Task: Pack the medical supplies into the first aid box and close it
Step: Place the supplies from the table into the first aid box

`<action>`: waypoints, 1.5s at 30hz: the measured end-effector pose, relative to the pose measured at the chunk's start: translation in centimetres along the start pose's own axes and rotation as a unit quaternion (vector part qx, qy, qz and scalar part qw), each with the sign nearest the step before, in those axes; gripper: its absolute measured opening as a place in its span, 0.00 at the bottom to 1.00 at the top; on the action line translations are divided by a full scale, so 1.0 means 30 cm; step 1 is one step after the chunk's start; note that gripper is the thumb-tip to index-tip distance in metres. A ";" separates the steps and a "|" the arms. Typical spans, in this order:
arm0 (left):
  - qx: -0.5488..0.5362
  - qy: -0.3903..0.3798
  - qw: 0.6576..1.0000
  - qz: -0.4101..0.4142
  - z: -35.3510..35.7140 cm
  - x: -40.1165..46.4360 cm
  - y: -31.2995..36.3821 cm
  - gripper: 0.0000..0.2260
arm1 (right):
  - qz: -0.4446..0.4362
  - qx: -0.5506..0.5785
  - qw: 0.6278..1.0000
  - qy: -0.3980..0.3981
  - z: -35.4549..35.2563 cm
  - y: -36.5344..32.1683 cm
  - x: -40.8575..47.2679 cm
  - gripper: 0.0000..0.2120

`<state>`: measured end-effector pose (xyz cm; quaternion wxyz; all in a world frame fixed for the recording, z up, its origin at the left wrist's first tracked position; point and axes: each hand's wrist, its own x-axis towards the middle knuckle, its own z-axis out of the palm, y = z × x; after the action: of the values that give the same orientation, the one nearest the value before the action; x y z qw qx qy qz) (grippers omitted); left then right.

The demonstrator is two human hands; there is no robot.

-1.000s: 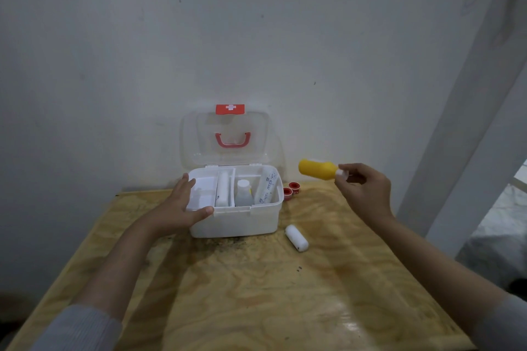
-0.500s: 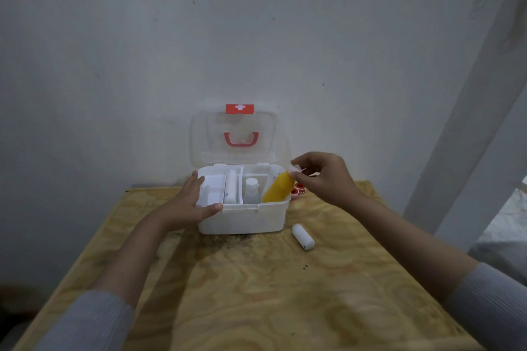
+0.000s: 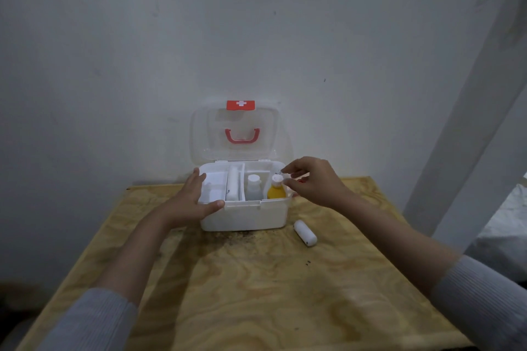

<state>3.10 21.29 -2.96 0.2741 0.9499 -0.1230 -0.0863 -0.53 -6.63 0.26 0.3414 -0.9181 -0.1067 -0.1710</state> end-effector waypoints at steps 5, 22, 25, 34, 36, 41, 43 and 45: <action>-0.001 0.004 1.000 0.005 0.002 -0.002 0.001 0.41 | 0.074 -0.020 0.997 0.004 0.023 0.090 -0.136 0.01; -0.093 0.182 0.977 0.055 0.042 -0.048 -0.040 0.30 | -0.015 0.016 0.980 0.195 0.064 0.047 -0.220 0.08; -0.089 0.192 0.976 0.056 0.031 -0.058 -0.058 0.28 | -0.081 0.034 0.977 0.196 0.047 -0.060 -0.143 0.08; -0.059 0.180 0.981 0.049 0.001 -0.075 -0.111 0.26 | -0.122 -0.119 0.984 -0.043 0.191 -0.289 0.096 0.10; -0.066 0.176 0.981 0.046 -0.002 -0.081 -0.115 0.29 | -0.132 -0.159 0.975 -0.079 0.236 -0.298 0.123 0.09; -0.092 0.178 0.979 0.041 0.005 -0.080 -0.112 0.27 | -0.114 -0.147 0.975 -0.125 0.291 -0.300 0.154 0.07; -0.097 0.180 0.978 0.040 0.010 -0.077 -0.112 0.27 | -0.114 -0.135 0.975 -0.134 0.305 -0.297 0.157 0.07; -0.102 0.180 0.978 0.038 0.013 -0.078 -0.110 0.27 | -0.119 -0.132 0.975 -0.132 0.303 -0.292 0.155 0.09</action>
<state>1.40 24.46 -4.84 0.3905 0.9114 -0.0981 0.0848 3.20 6.28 0.80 0.1772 -0.9502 -0.2361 -0.1000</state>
